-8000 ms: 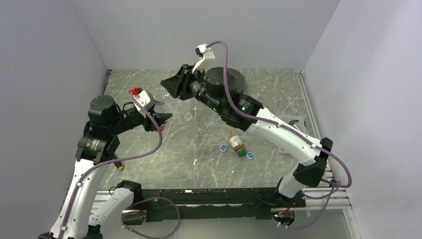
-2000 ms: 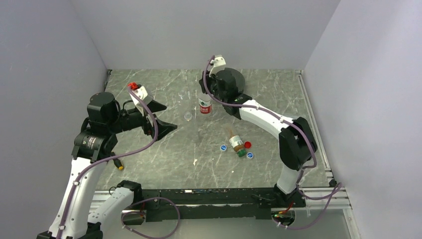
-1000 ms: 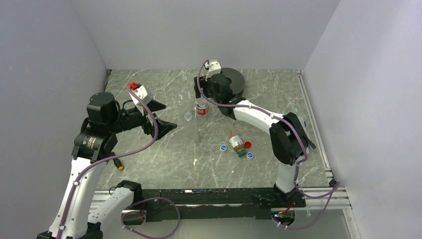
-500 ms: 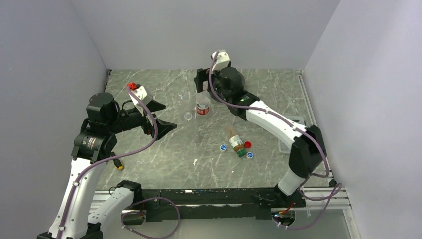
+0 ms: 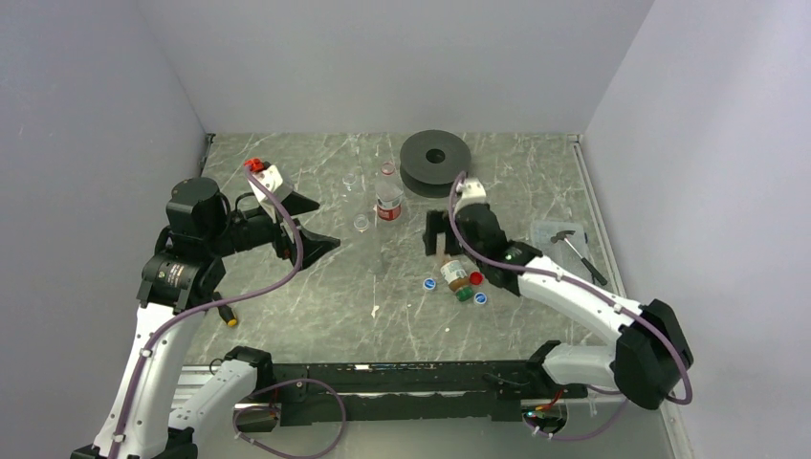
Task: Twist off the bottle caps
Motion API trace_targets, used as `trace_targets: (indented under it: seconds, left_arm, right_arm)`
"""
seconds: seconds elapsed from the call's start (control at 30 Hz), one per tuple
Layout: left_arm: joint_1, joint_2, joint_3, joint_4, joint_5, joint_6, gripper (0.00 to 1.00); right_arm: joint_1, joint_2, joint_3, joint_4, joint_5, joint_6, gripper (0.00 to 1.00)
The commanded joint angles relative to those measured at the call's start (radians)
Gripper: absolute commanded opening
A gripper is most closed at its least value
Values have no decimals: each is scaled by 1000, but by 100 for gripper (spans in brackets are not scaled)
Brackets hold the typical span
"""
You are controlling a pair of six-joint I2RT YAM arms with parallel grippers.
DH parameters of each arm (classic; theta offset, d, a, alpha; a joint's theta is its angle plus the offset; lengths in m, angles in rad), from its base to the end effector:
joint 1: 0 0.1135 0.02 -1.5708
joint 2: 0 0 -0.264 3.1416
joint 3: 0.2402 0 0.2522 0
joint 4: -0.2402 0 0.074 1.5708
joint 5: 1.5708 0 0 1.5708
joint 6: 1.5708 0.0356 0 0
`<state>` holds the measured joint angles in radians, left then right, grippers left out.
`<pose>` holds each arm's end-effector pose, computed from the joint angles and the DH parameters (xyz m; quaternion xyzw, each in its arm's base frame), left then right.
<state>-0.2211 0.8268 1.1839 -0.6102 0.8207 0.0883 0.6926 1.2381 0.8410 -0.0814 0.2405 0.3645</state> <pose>0.1356 -0.0572 0.4250 0.3530 0.6788 -0.3520 0.5392 0.2203 0.1718 0.2736 -0.0771 0.8471 0.1715 0.4970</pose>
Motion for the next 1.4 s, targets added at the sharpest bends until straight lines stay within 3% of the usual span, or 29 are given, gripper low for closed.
trace_targets:
  seconds: [0.0, 0.23, 0.43, 0.77, 1.13, 1.27, 1.37]
  left_arm:
    - [3, 1, 17, 27, 44, -20, 99]
    - [3, 8, 5, 46, 79, -41, 99]
    - [3, 5, 21, 23, 96, -25, 99]
    - [3, -2, 14, 26, 127, -25, 99]
    - [3, -8, 17, 4, 217, 29, 99]
    - [2, -5, 27, -35, 291, 146, 99]
    - [2, -9, 39, -102, 342, 344, 99]
  right_arm:
    - [32, -108, -127, -73, 45, 131, 100]
    - [119, -33, -185, -83, 115, 211, 96]
    - [119, 129, -137, -103, 207, 226, 84]
    - [119, 138, -112, -98, 196, 240, 76]
    - [119, 201, -126, -82, 171, 273, 48]
    - [119, 97, -61, -163, 186, 234, 34]
    - [119, -17, 35, -231, 100, 172, 32]
